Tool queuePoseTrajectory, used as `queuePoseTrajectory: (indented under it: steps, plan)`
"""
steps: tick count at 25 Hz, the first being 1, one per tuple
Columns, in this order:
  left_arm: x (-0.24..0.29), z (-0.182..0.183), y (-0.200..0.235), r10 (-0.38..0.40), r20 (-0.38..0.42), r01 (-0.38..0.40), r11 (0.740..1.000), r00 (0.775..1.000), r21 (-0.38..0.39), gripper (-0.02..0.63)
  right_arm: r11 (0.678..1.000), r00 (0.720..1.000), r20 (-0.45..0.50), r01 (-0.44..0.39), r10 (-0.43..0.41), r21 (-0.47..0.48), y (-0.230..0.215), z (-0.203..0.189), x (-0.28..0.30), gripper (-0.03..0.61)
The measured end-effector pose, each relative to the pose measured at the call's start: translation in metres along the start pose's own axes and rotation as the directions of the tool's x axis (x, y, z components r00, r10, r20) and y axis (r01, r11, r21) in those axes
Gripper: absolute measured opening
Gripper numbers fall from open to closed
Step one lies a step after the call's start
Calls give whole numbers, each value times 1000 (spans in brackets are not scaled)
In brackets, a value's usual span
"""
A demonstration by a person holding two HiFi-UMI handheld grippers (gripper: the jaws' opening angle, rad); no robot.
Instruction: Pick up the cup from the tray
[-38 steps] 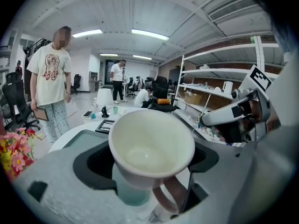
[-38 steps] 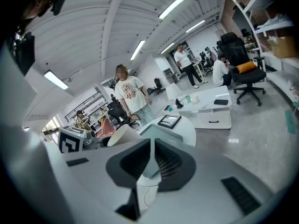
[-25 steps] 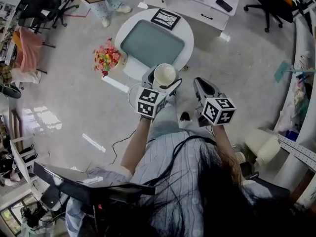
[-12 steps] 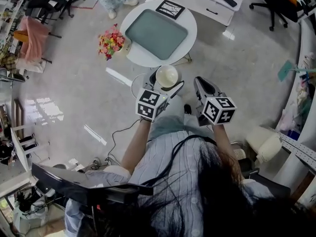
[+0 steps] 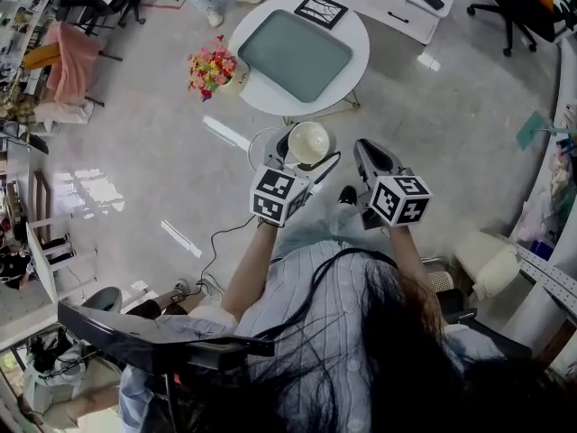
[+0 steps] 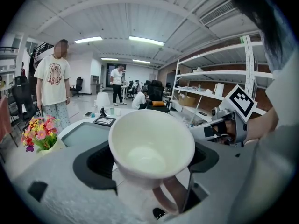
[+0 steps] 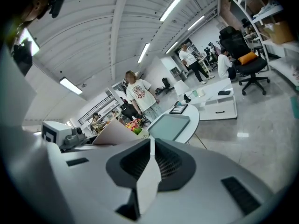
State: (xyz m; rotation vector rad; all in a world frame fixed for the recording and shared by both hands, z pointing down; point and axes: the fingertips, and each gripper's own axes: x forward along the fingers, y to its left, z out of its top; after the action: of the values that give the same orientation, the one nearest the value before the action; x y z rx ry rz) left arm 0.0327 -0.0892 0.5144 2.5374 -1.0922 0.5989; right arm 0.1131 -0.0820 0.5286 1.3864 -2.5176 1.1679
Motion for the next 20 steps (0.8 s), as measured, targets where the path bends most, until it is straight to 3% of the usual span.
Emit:
queuePoseTrajectory:
  steps: [13,20]
  plan:
    - [-35,-17,10,35,13,-34,999,999,-27,445,999,1000,-14,-4,3,-49,20,-12,11,43]
    - [-76,-32,33,81,43,-78,995,996,-66,445,995,999,-46,-29,25,-92,59,-30,17,43]
